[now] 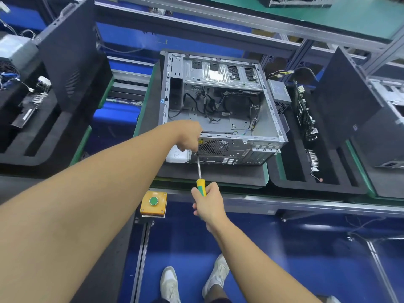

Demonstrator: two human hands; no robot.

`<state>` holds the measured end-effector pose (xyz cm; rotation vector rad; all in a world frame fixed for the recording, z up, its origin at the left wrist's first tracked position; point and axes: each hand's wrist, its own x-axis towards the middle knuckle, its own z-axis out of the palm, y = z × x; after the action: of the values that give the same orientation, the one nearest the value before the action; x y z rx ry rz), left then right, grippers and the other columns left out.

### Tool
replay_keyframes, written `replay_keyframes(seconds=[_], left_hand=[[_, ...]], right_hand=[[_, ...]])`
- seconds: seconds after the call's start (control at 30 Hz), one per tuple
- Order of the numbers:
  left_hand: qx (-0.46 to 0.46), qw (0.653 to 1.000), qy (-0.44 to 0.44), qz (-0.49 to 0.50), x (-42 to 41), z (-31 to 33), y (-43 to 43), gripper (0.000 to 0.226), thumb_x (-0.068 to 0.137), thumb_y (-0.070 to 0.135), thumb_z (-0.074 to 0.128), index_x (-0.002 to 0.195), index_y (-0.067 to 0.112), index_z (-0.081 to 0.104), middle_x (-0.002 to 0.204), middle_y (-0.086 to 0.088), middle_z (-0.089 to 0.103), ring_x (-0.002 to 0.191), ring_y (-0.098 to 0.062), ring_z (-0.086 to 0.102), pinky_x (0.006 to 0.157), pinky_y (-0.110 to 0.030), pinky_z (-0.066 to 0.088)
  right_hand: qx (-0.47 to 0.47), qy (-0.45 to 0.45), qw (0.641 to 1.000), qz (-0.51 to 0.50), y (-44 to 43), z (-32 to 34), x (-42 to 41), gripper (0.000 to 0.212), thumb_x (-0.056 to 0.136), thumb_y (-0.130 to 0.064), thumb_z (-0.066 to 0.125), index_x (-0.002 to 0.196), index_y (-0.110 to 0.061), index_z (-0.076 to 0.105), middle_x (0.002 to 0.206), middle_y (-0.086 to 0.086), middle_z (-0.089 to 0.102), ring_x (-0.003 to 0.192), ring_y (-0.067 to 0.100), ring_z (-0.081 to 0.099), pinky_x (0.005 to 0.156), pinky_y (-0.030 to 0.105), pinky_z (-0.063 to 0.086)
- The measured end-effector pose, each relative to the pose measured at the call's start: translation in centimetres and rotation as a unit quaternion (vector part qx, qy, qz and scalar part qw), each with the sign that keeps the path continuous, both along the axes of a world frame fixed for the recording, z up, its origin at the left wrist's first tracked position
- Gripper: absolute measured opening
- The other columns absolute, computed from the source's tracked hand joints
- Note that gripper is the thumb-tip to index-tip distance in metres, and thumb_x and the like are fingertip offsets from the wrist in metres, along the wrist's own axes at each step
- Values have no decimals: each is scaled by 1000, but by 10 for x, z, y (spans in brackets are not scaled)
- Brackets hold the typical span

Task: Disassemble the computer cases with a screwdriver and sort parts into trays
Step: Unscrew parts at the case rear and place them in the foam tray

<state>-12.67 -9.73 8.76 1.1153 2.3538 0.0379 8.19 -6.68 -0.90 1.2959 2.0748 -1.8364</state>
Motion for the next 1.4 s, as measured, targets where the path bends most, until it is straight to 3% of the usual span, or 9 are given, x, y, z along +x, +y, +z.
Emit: replay_keyframes(seconds=[0.2,0.37,0.5,0.6,0.7,0.83,1.03,1.27,1.4], left_hand=[[5,1000,-12,12,-1,-1,1,29,82,22,67,89,-6,67,51,-2,58,53,-20,55,45,-26,35],[4,1000,-15,15,-1,-1,-1,26,83,23,67,79,-3,67,51,-3,61,51,-19,57,46,-25,37],[8,1000,-13,15,-1,0,0,25,83,23,67,76,-1,66,51,-3,63,51,-20,58,47,-26,38],[6,1000,-14,13,-1,0,-1,27,83,23,67,67,1,65,46,-1,61,50,-20,58,46,-25,39],[3,1000,-8,10,-1,0,0,28,84,24,67,71,0,65,49,-3,62,50,-20,58,46,-25,38],[0,1000,-5,8,-2,0,0,36,84,24,67,55,6,58,44,0,59,47,-18,56,47,-26,41],[-4,1000,6,2,-3,-1,0,38,83,22,66,49,7,54,46,-3,60,48,-20,54,47,-25,39],[1,1000,0,8,-2,-1,-1,38,83,21,66,50,7,54,51,-6,63,48,-21,55,48,-25,40],[2,1000,2,9,-1,-1,-1,35,84,22,67,54,6,57,51,-5,63,50,-20,57,49,-26,41]], right_hand=[[-344,11,939,18,32,18,-1,34,105,-25,41,100,0,64,96,13,68,65,18,56,62,33,51],[-37,30,998,34,13,13,10,30,101,-28,50,91,-5,67,80,9,66,64,19,56,56,28,48],[277,-86,953,91,-11,9,7,34,103,-46,44,89,-16,50,83,-3,59,74,26,54,65,34,36],[316,-90,941,79,-19,4,6,29,103,-44,45,94,-16,46,85,-5,45,71,21,47,66,33,34],[59,1,998,-1,-16,2,-2,25,101,-35,54,91,-13,48,82,3,52,62,18,49,58,33,41],[-370,44,925,-71,2,7,2,36,98,-30,53,108,3,64,95,14,66,61,18,55,54,32,48],[-478,103,872,10,24,-1,13,37,100,-31,48,102,0,68,121,20,67,75,20,59,68,31,54],[-339,66,938,-31,1,5,17,29,106,-39,42,98,-14,54,80,1,58,55,14,47,41,22,33],[72,-3,997,24,-17,11,13,35,104,-39,45,77,-16,44,72,0,51,57,17,45,49,25,32]])
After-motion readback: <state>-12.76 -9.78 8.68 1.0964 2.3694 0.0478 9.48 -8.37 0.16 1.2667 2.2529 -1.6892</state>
